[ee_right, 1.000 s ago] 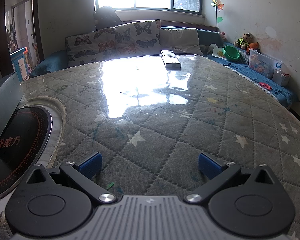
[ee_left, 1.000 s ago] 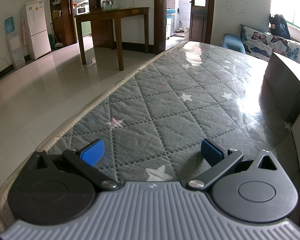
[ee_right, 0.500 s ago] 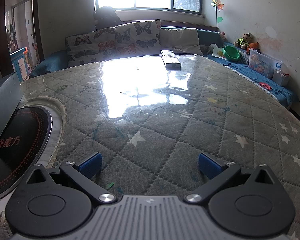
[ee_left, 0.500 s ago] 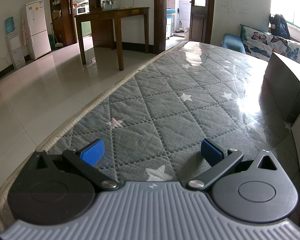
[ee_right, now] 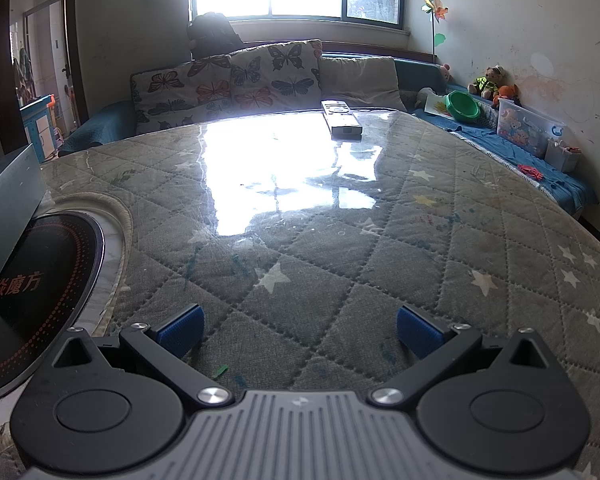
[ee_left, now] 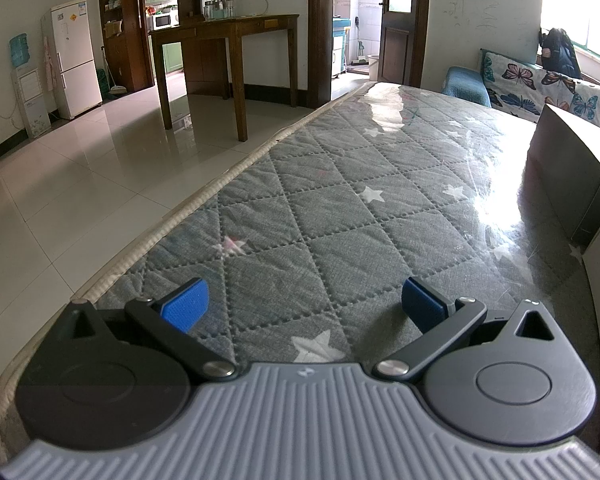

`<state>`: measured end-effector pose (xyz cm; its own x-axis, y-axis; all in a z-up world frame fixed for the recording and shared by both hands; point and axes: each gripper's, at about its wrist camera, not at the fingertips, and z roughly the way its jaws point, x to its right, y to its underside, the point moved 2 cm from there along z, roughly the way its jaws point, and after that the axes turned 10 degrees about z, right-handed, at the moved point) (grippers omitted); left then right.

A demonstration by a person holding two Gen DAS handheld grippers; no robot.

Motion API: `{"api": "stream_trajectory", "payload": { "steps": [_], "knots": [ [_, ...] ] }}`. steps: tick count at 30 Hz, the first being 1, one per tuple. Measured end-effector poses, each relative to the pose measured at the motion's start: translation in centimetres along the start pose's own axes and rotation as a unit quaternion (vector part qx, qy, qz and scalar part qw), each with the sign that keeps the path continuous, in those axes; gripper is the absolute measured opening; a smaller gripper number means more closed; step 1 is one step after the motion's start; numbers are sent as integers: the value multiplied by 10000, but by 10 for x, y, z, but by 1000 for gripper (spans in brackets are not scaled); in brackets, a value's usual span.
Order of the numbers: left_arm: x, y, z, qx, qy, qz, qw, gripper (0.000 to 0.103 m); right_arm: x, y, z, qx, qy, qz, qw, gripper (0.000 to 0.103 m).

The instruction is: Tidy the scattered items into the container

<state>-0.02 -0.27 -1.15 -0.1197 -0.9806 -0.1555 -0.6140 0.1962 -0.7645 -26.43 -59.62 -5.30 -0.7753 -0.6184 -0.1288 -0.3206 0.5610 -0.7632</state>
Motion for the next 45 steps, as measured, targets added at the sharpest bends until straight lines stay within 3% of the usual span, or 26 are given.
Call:
{"api": "stream_trajectory", "payload": {
  "steps": [33, 42, 45],
  "knots": [
    [7, -2, -8, 125, -116, 163, 9997, 103, 2, 0, -1, -9, 6, -7, 10000, 103],
    [21, -10, -27, 300, 188, 260, 9990, 103, -1, 0, -2, -27, 82, -5, 10000, 103],
    [26, -17, -32, 317, 320, 220, 9987, 103, -8, -2, -4, -120, -101, -102, 9998, 103]
  ]
}}
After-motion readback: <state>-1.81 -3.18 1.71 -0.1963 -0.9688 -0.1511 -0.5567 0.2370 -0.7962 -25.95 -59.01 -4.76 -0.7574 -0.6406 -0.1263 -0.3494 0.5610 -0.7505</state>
